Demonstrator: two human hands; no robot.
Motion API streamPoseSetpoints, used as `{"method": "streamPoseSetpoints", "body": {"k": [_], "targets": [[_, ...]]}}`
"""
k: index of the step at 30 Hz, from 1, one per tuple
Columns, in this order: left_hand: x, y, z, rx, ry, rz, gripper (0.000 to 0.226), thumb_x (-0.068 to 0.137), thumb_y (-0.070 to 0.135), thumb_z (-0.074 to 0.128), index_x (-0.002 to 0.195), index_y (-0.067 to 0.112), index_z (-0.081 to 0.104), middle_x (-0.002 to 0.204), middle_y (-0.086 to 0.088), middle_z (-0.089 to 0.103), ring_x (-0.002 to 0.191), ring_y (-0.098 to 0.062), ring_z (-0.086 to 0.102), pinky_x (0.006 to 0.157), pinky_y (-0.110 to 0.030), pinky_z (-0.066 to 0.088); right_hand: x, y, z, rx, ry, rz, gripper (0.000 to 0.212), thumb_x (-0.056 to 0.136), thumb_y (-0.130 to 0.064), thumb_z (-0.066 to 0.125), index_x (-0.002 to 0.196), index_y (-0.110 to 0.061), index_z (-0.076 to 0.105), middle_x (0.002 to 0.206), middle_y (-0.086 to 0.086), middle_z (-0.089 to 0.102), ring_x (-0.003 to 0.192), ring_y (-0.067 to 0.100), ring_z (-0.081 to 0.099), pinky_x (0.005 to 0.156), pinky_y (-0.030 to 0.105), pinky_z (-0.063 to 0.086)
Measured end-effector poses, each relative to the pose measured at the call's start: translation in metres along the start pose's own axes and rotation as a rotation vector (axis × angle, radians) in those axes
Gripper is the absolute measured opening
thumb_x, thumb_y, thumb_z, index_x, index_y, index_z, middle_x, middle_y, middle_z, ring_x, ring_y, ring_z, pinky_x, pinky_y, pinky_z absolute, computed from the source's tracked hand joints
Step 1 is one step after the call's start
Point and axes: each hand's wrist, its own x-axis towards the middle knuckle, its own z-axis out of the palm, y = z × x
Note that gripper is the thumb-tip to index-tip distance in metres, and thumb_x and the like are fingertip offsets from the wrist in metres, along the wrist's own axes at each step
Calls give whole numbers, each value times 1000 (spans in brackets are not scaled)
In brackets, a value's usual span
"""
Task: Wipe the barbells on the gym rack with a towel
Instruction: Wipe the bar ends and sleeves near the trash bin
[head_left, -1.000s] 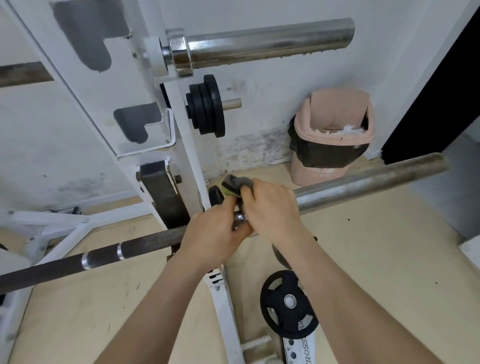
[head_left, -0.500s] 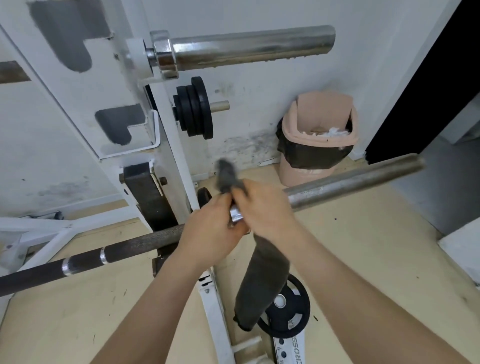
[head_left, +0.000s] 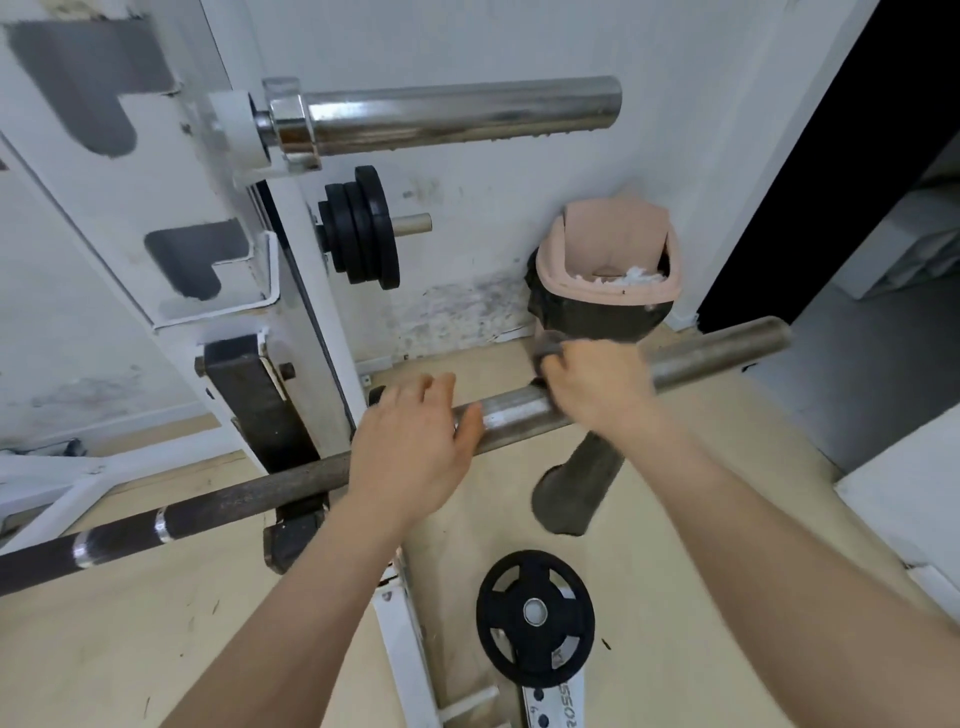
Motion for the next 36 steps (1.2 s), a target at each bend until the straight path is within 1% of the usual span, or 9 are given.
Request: {"method": "streamPoseSetpoints", "body": {"k": [4,10,16,21,25,29,32,34,36], "targets": [[-2,-6,16,-46,4,14,49,92,50,27,110,17,58,100,-5,59,91,-26,58,71,-40,50,-32,-59,22,120,136,-226,43,90,-37,26,82,-16,63,83,9,70,81,31,63,72,37,33],[-37,3,7,98,106,129,50,73,28,77,120,16,64,120,-9,59,111,-30,55,92,-48,49,-10,14,20,93,131,-99,33,94,-39,30,83,-26,59,77,-5,62,84,20,60,104,44,28],[-11,45,-3,302,74,190,36,83,45,59,106,19,64,98,-1,58,92,-23,54,85,-38,44,17,73,1,56,85,227,34,91,-35,34,62,-20,44,75,0,57,94,25,59,104,47,24],[38,79,32,357,-166,129,49,86,59,47,110,16,46,103,-4,62,91,-22,60,64,-33,40,-8,8,18,54,119,9,32,92,-37,38,77,-22,62,85,2,69,90,23,60,91,39,28],[21,67,49,374,-7,138,53,83,45,63,121,10,54,101,-9,64,92,-28,61,81,-40,48,1,47,15,81,152,-43,35,90,-39,33,74,-23,60,77,-3,65,85,19,60,99,42,29],[-7,71,59,317,115,180,59,79,10,70,134,0,50,126,-21,58,118,-36,54,103,-47,41,29,135,-1,2,121,240,35,92,-35,33,65,-20,49,79,5,62,96,29,59,105,49,27],[-6,86,36,282,126,133,35,88,30,58,115,10,64,108,-11,66,98,-28,62,79,-40,52,42,141,-3,-35,128,300,38,92,-35,32,64,-17,51,80,7,64,96,30,60,107,50,23],[24,94,26,238,110,39,31,94,38,41,96,18,64,86,-1,61,75,-20,54,59,-32,44,38,114,6,-73,125,208,41,90,-37,29,73,-19,62,88,8,70,94,27,62,104,45,26],[63,102,29,123,-17,-37,43,98,44,28,93,18,62,83,-2,60,73,-23,56,62,-34,47,24,84,16,-33,129,48,47,87,-40,28,77,-17,68,85,9,70,90,28,62,98,41,32]]}}
